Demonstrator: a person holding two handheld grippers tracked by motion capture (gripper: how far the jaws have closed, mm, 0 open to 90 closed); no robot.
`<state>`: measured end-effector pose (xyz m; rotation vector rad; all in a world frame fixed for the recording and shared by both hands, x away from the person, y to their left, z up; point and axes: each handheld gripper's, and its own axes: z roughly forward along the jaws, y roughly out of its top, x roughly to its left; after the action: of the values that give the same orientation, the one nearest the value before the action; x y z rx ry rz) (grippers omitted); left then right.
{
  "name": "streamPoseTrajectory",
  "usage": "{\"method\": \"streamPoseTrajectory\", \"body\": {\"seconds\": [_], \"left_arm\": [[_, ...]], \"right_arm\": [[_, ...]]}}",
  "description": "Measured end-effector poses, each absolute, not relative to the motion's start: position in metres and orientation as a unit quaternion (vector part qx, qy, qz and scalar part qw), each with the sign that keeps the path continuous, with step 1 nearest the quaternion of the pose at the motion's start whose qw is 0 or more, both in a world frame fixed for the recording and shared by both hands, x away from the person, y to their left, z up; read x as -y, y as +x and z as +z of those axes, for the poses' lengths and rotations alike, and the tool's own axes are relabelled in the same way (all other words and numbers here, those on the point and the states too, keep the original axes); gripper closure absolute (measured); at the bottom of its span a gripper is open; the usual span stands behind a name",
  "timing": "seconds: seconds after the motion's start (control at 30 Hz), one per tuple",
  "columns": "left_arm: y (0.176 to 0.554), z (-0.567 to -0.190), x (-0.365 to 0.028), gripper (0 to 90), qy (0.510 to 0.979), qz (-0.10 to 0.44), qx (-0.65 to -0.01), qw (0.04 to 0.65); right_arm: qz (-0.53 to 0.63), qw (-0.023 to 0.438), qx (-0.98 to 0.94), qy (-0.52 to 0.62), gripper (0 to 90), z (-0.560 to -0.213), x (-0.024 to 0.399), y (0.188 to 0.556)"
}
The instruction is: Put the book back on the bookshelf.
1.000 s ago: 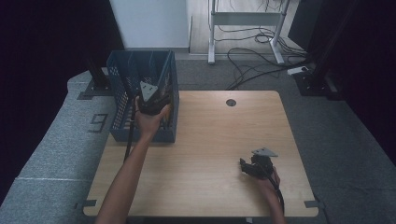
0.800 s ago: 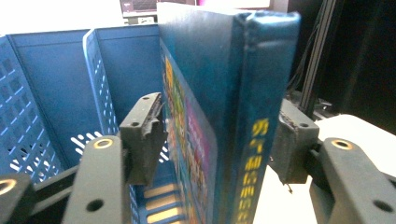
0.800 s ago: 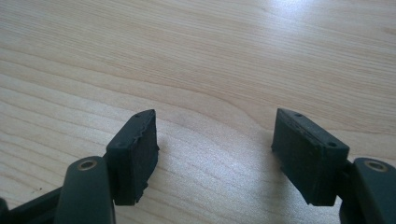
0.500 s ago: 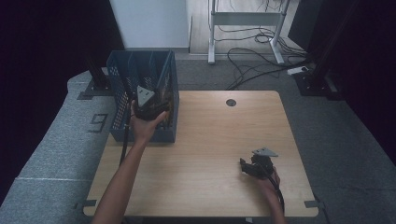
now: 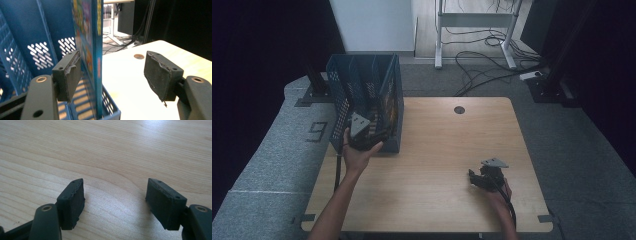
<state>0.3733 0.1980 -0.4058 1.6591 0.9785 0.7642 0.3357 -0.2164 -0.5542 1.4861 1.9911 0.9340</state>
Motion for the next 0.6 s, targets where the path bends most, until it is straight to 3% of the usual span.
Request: {"method": "streamPoseTrajectory", "body": {"seconds": [0.6], "left_arm": [[0.337, -0.454, -0.208, 30.7, 0.722, 0.246, -0.411, 0.499]], "right_arm": [[0.341, 0.242, -0.729, 0.543, 30.2, -0.554, 0.216, 0.336]]}}
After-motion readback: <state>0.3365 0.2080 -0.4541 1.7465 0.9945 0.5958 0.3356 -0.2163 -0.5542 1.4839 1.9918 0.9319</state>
